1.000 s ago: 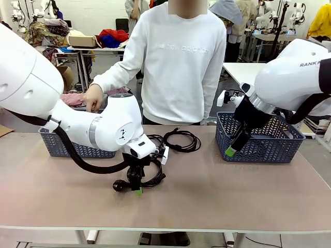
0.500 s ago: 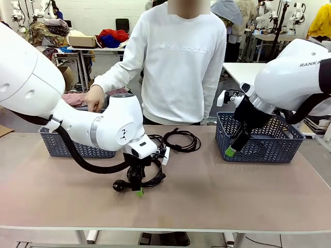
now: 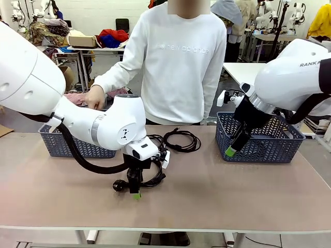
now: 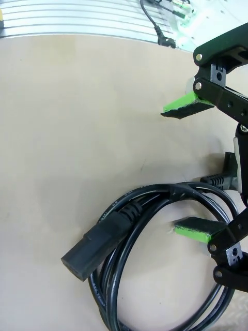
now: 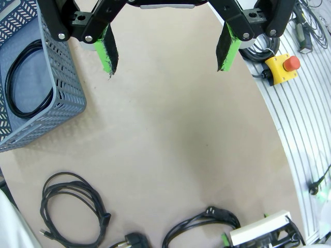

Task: Organize the cables according to human instructions.
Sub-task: Pick up a bundle of cables and place it in the basket indicated by the human.

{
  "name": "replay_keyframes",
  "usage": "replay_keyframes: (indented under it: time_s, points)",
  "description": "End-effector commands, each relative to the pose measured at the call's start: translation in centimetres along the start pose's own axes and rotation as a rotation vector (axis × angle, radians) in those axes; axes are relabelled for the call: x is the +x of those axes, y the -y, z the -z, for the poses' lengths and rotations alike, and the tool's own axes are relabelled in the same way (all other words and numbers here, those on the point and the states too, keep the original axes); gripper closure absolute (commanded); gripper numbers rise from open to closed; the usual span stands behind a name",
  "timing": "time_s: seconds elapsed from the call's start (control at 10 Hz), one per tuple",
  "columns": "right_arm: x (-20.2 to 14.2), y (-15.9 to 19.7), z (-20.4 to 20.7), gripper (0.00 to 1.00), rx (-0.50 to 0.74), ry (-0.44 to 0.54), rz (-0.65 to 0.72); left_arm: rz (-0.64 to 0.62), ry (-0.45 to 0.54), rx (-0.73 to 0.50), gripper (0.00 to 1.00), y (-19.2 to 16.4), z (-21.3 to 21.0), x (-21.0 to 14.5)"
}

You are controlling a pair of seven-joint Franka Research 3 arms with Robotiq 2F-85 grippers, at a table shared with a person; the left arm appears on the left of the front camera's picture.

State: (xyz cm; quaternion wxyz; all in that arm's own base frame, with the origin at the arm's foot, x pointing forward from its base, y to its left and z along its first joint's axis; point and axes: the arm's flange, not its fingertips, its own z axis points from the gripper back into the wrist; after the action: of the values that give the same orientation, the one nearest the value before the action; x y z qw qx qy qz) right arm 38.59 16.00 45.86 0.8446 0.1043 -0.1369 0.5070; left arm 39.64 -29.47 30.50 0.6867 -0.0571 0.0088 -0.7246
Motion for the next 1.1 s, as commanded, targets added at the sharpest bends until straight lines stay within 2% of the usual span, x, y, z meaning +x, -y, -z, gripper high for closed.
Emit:
replay_keyframes:
  time_s: [0.0,0.1,0.2,0.3,0.4,0.5,0.6,0.7,0.8,0.9,1.0]
  points:
    - [0.23,0.14,-0.19,0.00,-0.005,0.003,0.001,-0.001,-0.012,0.003,0.00,0.07,-0.37,0.30]
    - [0.23,0.14,-0.19,0.00,-0.005,0.003,0.001,-0.001,0.009,0.006,0.20,0.19,-0.39,0.42]
    - [0.23,0.14,-0.19,0.00,-0.005,0.003,0.001,0.001,0.023,0.007,0.20,0.27,-0.39,0.52]
    - [0.23,0.14,-0.19,0.00,-0.005,0.003,0.001,0.002,0.025,0.009,0.39,0.31,-0.37,0.60]
    - [0.23,0.14,-0.19,0.00,-0.005,0.003,0.001,0.008,0.022,0.010,0.22,0.35,-0.37,0.65]
    - [0.23,0.14,-0.19,0.00,-0.005,0.003,0.001,0.010,0.021,0.014,0.59,0.40,-0.44,0.64]
    - [0.23,0.14,-0.19,0.00,-0.005,0.003,0.001,0.014,0.019,0.017,0.42,0.52,-0.48,0.68]
    - [0.23,0.14,-0.19,0.00,-0.005,0.003,0.001,0.015,0.017,0.020,0.79,0.58,-0.54,0.67]
    - [0.23,0.14,-0.19,0.00,-0.005,0.003,0.001,0.014,0.012,0.025,0.62,0.60,-0.56,0.65]
    - [0.23,0.14,-0.19,0.00,-0.005,0.003,0.001,0.014,0.007,0.031,0.99,0.60,-0.61,0.63]
    - [0.23,0.14,-0.19,0.00,-0.005,0.003,0.001,0.017,0.005,0.035,0.81,0.61,-0.67,0.61]
